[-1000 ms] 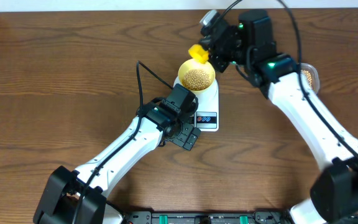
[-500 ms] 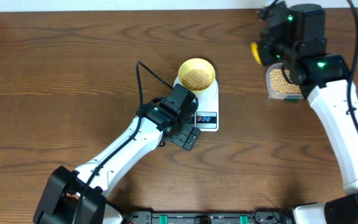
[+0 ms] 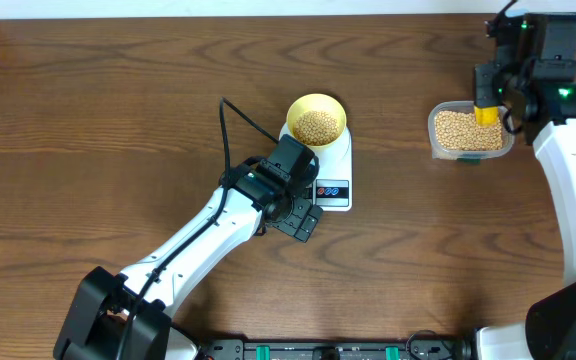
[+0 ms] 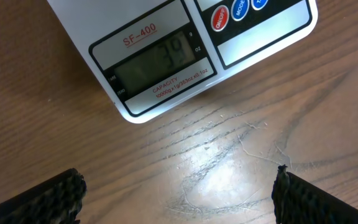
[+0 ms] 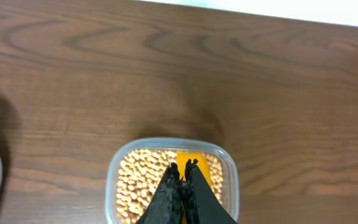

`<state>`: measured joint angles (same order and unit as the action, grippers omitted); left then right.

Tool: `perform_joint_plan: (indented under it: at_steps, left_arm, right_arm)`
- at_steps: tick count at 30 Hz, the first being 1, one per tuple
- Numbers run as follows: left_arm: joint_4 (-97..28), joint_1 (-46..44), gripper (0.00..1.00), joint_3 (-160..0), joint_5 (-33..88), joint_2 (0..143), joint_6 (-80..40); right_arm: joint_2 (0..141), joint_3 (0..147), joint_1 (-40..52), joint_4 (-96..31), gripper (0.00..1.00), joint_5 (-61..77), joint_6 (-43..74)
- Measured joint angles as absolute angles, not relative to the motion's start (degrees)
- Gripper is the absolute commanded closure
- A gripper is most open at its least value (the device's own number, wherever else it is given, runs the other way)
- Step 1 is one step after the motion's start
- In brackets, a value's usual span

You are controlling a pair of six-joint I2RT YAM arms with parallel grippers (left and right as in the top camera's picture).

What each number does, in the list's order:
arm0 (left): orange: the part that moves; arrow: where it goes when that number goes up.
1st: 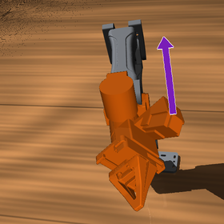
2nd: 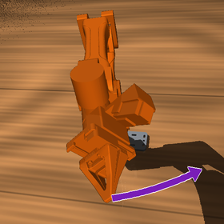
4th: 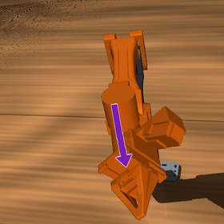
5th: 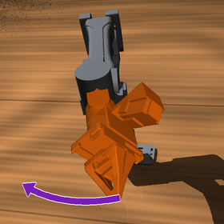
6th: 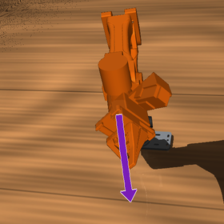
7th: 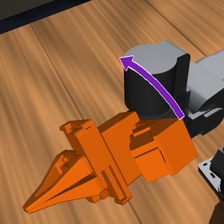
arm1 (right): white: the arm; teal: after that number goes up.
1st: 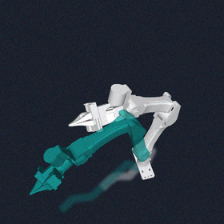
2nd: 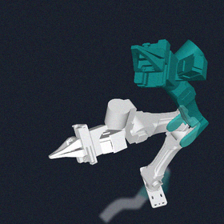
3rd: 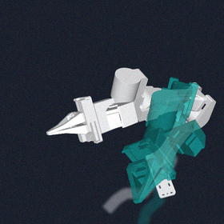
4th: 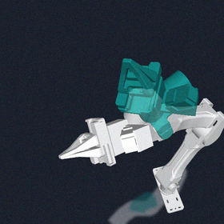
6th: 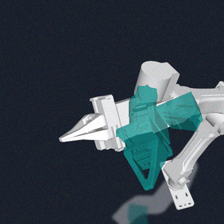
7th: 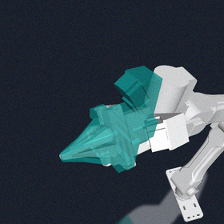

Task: Scoop item into bowl and weigh 50g on scale
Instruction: 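Lift the empty scoop and move it right back to the tub, then lower the scoop into the chickpeas in the tub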

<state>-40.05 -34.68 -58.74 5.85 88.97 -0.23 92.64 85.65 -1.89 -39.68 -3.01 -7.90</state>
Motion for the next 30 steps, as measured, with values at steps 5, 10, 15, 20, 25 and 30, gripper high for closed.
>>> perform_joint_plan:
  at_steps: [5,10,15,20,25,30]
  left_arm:
    - [-40.1,-34.7,0.02,-58.7,5.8,89.0,-0.3]
    - [-40.1,-34.7,0.02,-58.7,5.8,89.0,-0.3]
    - [-40.1,-34.7,0.02,-58.7,5.8,89.0,-0.2]
    - [-40.1,-34.7,0.02,-58.7,5.8,89.0,-0.3]
    - [-40.1,-34.7,0.02,-58.7,5.8,89.0,-0.3]
    - [-40.1,-34.7,0.02,-58.7,5.8,89.0,-0.3]
  right_arm:
    - [94.4,85.6,-3.2,-39.4,0.99,-3.0,-7.4]
    - [99.4,85.6,-4.0,-38.2,0.99,-3.0,-5.3]
    - [102.8,85.6,-3.9,-37.8,0.99,-2.6,-3.4]
    - [102.8,85.6,-4.0,-38.3,0.99,-2.5,-2.2]
    - [102.8,85.6,-4.3,-39.2,0.87,-2.6,-1.8]
    - [102.8,85.5,-4.8,-41.7,0.76,-2.9,-1.4]
